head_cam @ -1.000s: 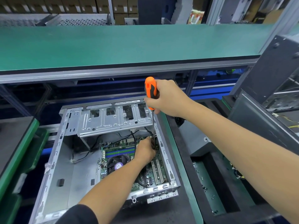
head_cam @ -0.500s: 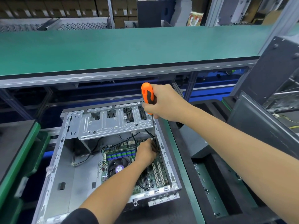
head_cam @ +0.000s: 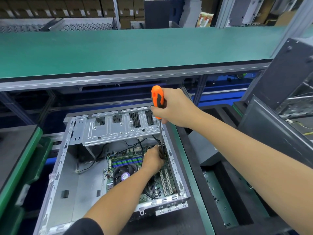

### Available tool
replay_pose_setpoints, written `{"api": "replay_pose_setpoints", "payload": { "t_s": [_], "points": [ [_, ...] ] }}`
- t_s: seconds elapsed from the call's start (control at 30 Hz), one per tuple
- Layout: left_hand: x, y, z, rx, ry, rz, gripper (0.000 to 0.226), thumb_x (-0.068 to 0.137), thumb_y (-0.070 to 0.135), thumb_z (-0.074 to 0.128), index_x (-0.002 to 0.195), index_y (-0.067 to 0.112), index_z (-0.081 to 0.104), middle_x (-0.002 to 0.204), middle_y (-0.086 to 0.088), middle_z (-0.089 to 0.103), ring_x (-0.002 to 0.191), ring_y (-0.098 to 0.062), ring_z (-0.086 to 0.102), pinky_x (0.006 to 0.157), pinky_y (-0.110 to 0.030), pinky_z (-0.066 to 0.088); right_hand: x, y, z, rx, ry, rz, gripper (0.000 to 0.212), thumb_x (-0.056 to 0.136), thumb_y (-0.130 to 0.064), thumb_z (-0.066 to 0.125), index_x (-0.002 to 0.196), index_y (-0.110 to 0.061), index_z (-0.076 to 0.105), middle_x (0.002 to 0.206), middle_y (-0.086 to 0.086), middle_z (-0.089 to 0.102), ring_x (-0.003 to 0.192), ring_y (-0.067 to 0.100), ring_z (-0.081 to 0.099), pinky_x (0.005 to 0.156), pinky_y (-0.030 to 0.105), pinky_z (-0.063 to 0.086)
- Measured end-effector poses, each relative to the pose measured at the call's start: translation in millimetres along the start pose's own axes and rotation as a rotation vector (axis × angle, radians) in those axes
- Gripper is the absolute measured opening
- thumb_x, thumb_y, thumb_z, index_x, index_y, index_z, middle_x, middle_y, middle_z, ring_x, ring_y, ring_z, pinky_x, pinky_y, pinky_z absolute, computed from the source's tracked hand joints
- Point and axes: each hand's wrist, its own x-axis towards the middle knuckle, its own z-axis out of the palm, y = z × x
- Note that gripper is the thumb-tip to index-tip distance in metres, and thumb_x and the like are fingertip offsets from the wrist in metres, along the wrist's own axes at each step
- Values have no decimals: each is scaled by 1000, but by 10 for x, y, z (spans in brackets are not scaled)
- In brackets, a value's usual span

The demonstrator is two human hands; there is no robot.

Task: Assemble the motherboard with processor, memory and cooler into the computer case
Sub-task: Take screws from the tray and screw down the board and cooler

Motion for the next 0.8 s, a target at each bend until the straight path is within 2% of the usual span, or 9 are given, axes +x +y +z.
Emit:
{"api": "replay_pose_setpoints", "payload": {
  "t_s": [0.33,0.47,0.57,0.67,0.8],
  "points": [
    [-12,10,-12,11,-11,-1,24,74,1,59,85,18,46,80,-2,58,74,-23,54,61,-29,41,11,-32,-24,4,6,-25,28,88,-21,63,74,-14,40,61,4,50,49,8,66,46,19,45],
    [-23,34,-22,-13,-10,11,20,73,3,59,85,16,51,83,-6,63,79,-26,59,64,-30,46,-3,-21,-38,-14,5,-18,29,88,-22,63,73,-15,40,62,4,49,50,8,66,45,17,44],
    [-31,30,-35,-52,-14,14,18,73,9,65,87,13,54,85,-7,65,81,-26,62,66,-30,49,-13,-9,-36,-5,-4,-8,29,89,-22,63,73,-15,40,60,2,47,50,7,67,45,20,44],
    [-30,22,-58,-94,-21,15,28,69,18,78,88,11,59,85,-5,66,76,-21,61,65,-29,50,-8,-10,-39,2,-2,-6,28,89,-21,63,74,-14,40,60,2,47,50,7,67,44,20,43],
    [-33,11,-50,-69,-27,18,22,71,17,79,86,11,63,83,-5,66,73,-19,58,65,-27,49,6,-20,-61,4,16,0,27,87,-20,63,73,-14,40,63,3,52,51,9,67,45,19,44]
  ]
}}
